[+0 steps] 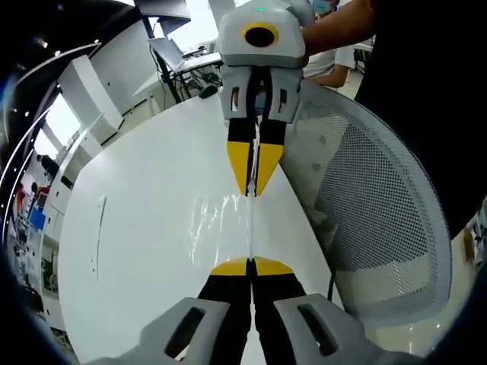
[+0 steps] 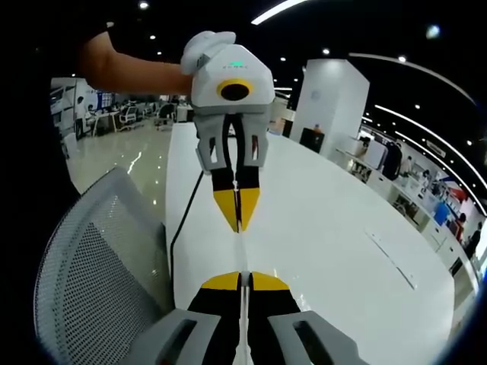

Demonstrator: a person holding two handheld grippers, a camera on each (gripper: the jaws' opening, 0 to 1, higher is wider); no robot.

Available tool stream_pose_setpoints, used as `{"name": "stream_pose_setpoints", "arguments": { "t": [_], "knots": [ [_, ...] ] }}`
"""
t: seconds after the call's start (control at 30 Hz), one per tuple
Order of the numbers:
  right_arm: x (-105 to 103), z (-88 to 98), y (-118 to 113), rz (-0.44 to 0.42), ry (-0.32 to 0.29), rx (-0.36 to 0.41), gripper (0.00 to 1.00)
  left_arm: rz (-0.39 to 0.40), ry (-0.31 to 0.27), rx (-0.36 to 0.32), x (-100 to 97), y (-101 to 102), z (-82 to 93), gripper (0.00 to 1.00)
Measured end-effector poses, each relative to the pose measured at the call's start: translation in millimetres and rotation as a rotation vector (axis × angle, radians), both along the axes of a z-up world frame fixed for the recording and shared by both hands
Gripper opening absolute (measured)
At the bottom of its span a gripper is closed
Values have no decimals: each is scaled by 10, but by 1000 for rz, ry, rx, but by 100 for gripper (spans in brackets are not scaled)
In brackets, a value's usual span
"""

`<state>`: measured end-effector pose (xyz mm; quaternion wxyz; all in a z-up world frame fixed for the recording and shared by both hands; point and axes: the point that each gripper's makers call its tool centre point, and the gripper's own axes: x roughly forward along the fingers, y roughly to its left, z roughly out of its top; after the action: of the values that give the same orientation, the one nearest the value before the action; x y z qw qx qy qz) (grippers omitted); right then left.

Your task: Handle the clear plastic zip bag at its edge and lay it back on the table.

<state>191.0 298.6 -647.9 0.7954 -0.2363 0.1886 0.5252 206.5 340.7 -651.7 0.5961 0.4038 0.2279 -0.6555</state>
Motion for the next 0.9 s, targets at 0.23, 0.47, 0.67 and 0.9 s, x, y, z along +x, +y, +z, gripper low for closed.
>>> {"name": "stream_pose_setpoints", "arguments": {
  "t": [0.23,0.47,0.67,0.9],
  "knots": [
    [-28,-33,11,19,0,-40,0,-7,0,11,-26,7,-16,0],
    [-45,-69,21,38,-2,-76,0,-10,-1,22,-44,22,-33,0],
    [-57,-83,32,43,1,-85,0,-11,1,25,-52,35,-42,0],
    [-57,-116,14,42,8,-91,0,-8,6,31,-60,63,-57,0]
  ]
}}
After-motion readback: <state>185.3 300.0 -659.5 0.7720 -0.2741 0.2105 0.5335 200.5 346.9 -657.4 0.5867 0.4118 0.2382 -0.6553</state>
